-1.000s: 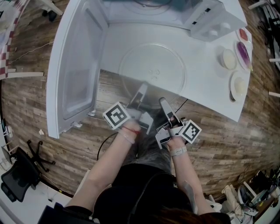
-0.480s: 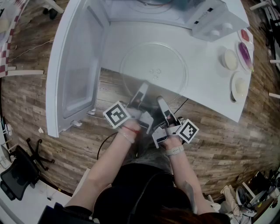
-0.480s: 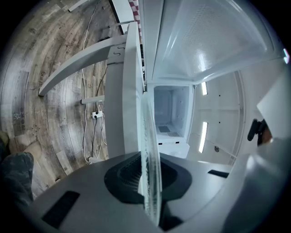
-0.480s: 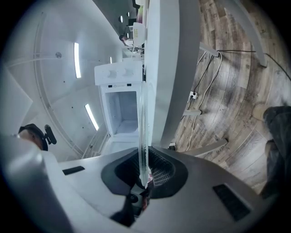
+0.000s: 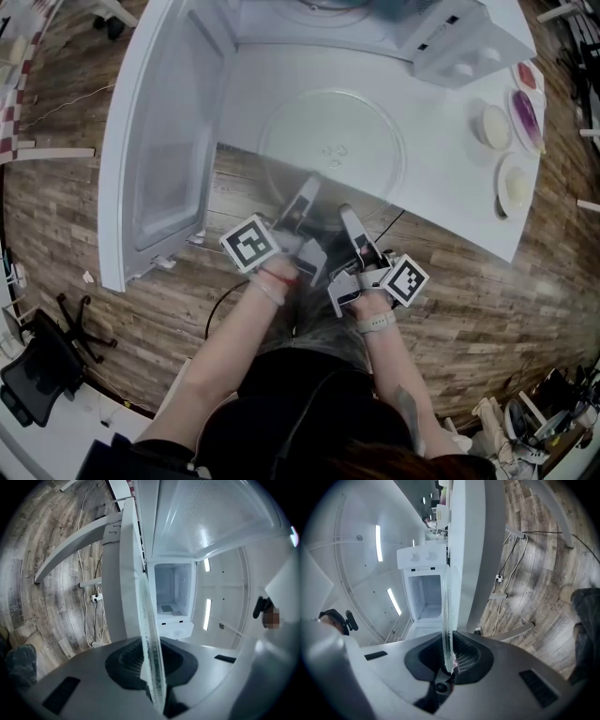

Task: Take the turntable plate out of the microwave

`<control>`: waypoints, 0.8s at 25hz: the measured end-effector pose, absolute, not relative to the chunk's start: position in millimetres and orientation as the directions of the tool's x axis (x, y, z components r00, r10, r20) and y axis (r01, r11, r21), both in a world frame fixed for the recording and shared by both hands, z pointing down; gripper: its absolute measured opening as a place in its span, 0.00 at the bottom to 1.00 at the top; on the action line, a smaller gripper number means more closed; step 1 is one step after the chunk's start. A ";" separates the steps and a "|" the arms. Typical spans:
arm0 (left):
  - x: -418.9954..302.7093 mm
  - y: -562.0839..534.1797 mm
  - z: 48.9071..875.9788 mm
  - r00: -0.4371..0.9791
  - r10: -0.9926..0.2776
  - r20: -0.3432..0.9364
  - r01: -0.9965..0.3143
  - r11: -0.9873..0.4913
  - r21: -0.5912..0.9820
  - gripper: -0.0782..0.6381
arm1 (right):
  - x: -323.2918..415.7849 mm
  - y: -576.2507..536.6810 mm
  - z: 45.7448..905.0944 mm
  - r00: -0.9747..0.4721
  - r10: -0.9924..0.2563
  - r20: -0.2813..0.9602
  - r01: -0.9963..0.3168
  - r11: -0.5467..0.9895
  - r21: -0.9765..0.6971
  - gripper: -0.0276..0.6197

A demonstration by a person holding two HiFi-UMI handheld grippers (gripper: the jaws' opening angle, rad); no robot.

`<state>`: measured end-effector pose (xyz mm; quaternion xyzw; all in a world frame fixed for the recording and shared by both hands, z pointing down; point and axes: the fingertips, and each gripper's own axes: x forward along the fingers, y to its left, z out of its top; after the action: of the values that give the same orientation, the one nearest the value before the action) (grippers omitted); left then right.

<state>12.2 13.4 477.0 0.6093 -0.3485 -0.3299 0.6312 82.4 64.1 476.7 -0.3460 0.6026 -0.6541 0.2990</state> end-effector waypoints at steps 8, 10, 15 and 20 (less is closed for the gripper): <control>15.5 15.9 475.1 0.557 -0.830 0.018 0.014 0.031 0.999 0.16 | 85.1 59.2 475.4 -0.575 -0.812 0.100 -0.030 -0.101 -0.994 0.10; 15.1 17.4 474.6 0.557 -0.830 0.013 0.024 0.032 0.999 0.16 | 85.6 58.4 475.3 -0.574 -0.812 0.101 -0.032 -0.101 -0.994 0.10; 12.9 21.5 474.6 0.570 -0.822 -0.005 0.042 0.023 0.999 0.16 | 85.7 55.2 475.1 -0.566 -0.818 0.098 -0.024 -0.102 -0.995 0.10; 11.9 26.2 474.7 0.579 -0.815 -0.011 0.052 0.024 0.998 0.16 | 88.0 53.5 476.7 -0.564 -0.820 0.096 -0.026 -0.099 -0.995 0.10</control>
<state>11.9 26.2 474.7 0.6123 -0.3116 -0.3365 0.6440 88.0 53.5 476.7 -0.3537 0.5979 -0.6515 0.3048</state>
